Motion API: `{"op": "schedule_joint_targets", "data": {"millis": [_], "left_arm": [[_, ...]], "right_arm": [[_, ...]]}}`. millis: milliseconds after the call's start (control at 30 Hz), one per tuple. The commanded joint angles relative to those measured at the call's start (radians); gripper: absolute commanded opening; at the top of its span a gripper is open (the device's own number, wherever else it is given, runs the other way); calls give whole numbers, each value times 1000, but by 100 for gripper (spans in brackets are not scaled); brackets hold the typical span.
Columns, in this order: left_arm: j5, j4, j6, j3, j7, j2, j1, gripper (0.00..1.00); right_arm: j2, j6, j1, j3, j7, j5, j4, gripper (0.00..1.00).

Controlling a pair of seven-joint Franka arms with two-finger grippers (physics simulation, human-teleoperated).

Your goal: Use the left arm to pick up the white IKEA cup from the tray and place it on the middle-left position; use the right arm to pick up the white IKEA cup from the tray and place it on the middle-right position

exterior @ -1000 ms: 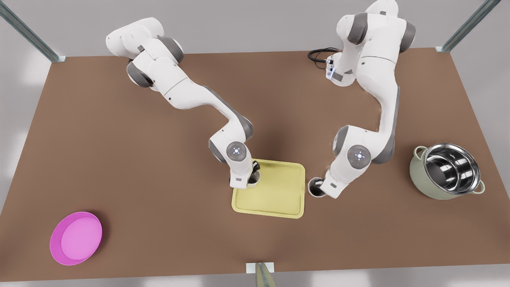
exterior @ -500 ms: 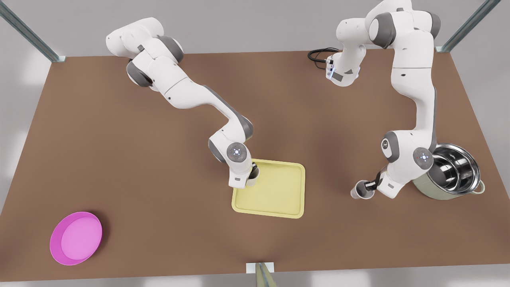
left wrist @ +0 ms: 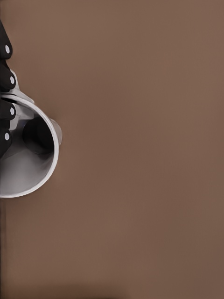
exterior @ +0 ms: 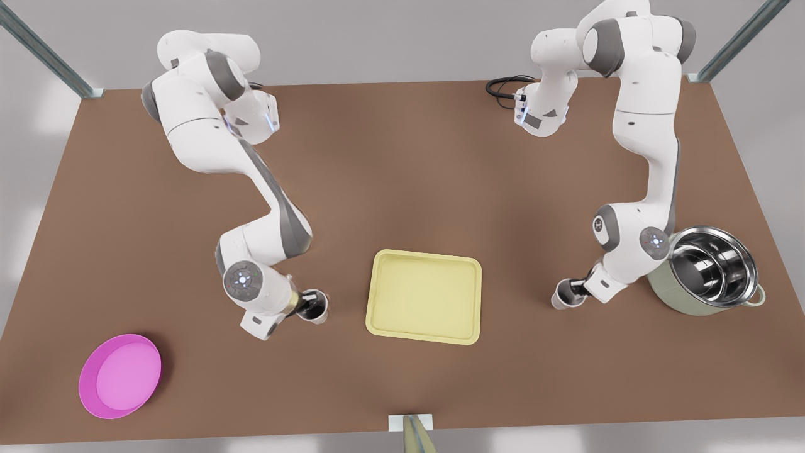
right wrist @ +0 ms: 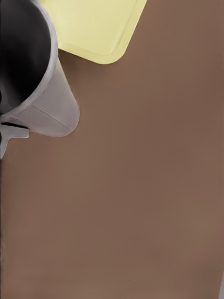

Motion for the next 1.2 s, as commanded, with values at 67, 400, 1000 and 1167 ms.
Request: {"op": "schedule_joint_targets", "data": {"millis": [67,400,1000,1167], "left_arm": [[-5,-3,9,0,178,2,0,24],[99,38,-455,56,121,-343,0,100],[176,375,-794,3,-180,-289,-35,100],[176,373,-788,5,-180,-280,-32,100]], "right_arm": [[-2,-84,-126,-11,-366,-80,3,17],[62,125,-197,-14,-635,-77,1,17],[153,237,-206,-15,-644,-77,-3,25],[153,238,-206,-15,-635,-75,-3,37]]}}
